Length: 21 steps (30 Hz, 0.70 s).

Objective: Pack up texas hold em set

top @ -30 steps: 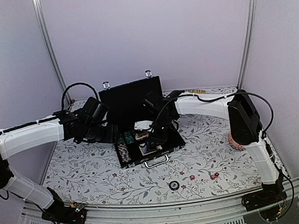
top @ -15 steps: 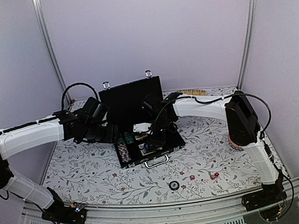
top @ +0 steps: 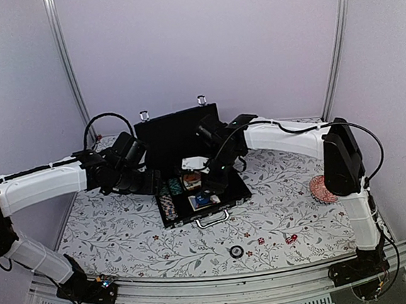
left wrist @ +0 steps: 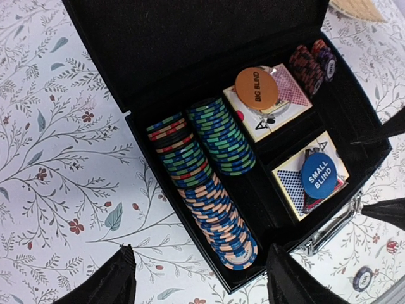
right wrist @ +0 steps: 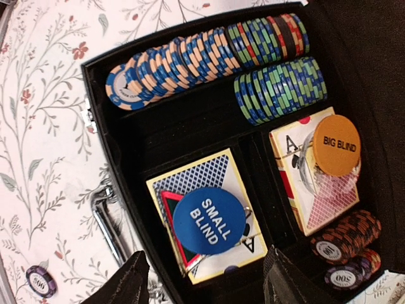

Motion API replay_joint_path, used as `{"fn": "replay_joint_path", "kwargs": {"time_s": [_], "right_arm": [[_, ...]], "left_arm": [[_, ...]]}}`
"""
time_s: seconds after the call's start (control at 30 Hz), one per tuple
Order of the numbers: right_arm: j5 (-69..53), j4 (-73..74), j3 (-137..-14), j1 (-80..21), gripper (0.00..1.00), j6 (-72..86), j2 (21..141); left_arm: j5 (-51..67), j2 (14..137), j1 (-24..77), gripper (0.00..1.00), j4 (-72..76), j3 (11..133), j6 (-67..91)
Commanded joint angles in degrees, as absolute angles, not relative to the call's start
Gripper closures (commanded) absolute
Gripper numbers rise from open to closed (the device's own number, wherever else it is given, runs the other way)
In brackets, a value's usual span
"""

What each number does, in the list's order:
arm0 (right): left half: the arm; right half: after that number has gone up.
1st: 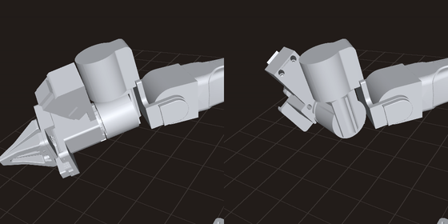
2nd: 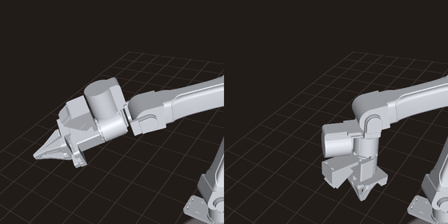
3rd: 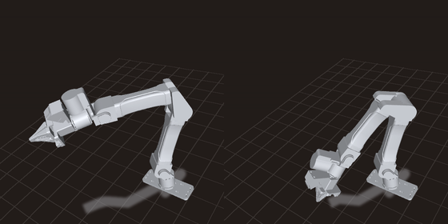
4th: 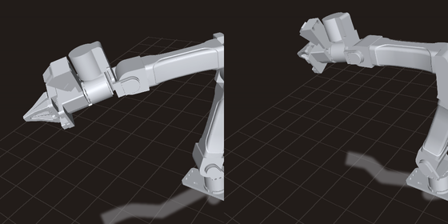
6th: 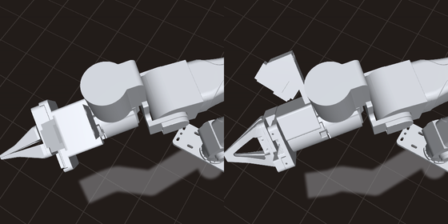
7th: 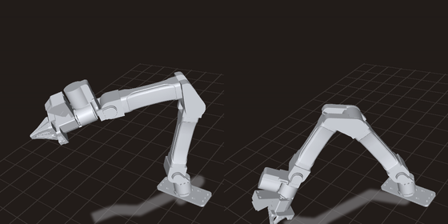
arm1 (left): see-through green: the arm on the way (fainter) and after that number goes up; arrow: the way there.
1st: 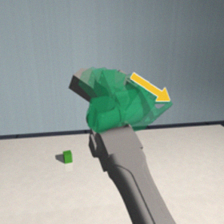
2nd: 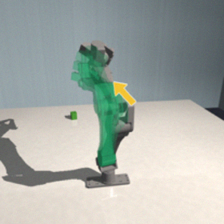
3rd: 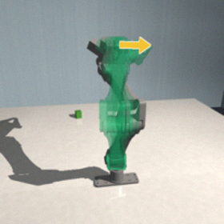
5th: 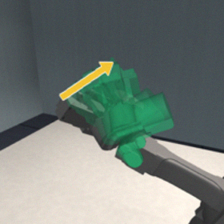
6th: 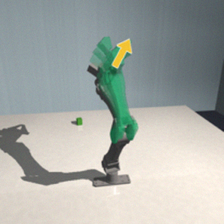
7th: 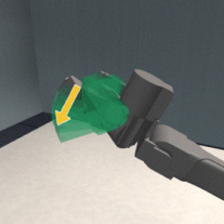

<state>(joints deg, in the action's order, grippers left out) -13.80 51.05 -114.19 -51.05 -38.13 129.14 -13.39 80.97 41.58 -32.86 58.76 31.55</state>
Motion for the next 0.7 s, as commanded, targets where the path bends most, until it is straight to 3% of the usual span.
{"fn": "replay_joint_path", "kwargs": {"time_s": [0.0, 0.33, 0.67], "right_arm": [[-14.6, 52.0, -108.3, -51.3, 0.37, -37.5, 119.7], [-20.0, 43.8, -82.1, -39.2, 0.39, -35.2, 100.5], [-27.0, 30.5, -60.6, -20.1, 0.4, -31.6, 85.9]], "left_arm": [[-11.5, 79.8, 41.3, 0.29, -32.5, 60.1, 30.2], [-7.5, 85.1, 48.5, 0.32, -32.0, 68.3, 19.0], [-4.0, 105.2, 61.4, 0.38, -39.2, 88.4, 7.7]]}}
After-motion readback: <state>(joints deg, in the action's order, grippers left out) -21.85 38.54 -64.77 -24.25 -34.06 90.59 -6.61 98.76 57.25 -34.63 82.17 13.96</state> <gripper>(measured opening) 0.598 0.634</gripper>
